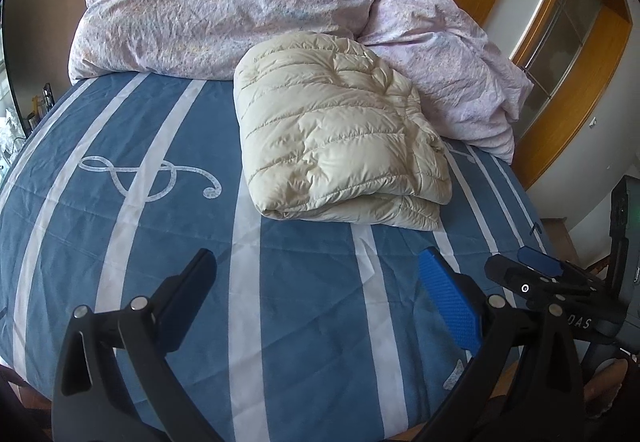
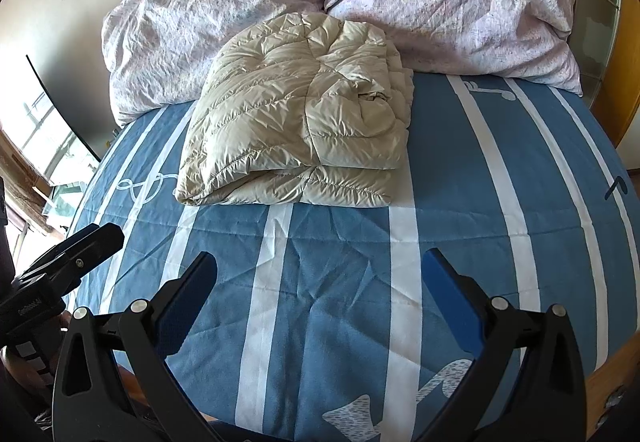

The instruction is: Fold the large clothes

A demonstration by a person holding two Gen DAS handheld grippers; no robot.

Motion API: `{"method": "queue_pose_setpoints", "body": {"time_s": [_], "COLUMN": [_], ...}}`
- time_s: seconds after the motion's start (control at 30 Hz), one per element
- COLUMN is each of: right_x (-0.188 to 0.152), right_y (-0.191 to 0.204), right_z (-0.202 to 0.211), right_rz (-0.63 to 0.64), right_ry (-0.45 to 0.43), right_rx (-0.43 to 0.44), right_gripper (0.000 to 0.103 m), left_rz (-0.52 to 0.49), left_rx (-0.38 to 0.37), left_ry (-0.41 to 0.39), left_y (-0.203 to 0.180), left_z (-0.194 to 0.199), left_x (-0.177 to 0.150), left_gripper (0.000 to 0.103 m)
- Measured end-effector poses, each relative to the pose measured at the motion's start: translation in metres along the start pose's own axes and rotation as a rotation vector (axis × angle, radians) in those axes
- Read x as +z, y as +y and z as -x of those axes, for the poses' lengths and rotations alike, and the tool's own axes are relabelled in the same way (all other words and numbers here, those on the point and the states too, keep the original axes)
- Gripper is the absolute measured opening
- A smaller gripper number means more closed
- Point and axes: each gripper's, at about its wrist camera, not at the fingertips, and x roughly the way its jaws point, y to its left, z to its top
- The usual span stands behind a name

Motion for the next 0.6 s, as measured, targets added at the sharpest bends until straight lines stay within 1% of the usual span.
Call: {"method": "queue_pose_setpoints", "body": {"time_s": [0.1,0.6], "right_x": [0.0002,0.0001], "right_y": [-0.0003,0.0002], "right_z": [0.0001,-0.0001], "right_rz": [0.0,0.0], "right_ry": [0.0,0.001], "right_rx": [0.001,0.002], "right_gripper": [0.102,0.102], "left_rz": [-0.006,-0.004], "left_rx": [-0.009,-0.004], "left_ry": [-0.002,0.001], "left_y": [-0.0019,-0.003], "left_z": [0.0001,-0.0008], "left_x": [-0.0008,-0.0001], "left_gripper": [0.1,0.1]}}
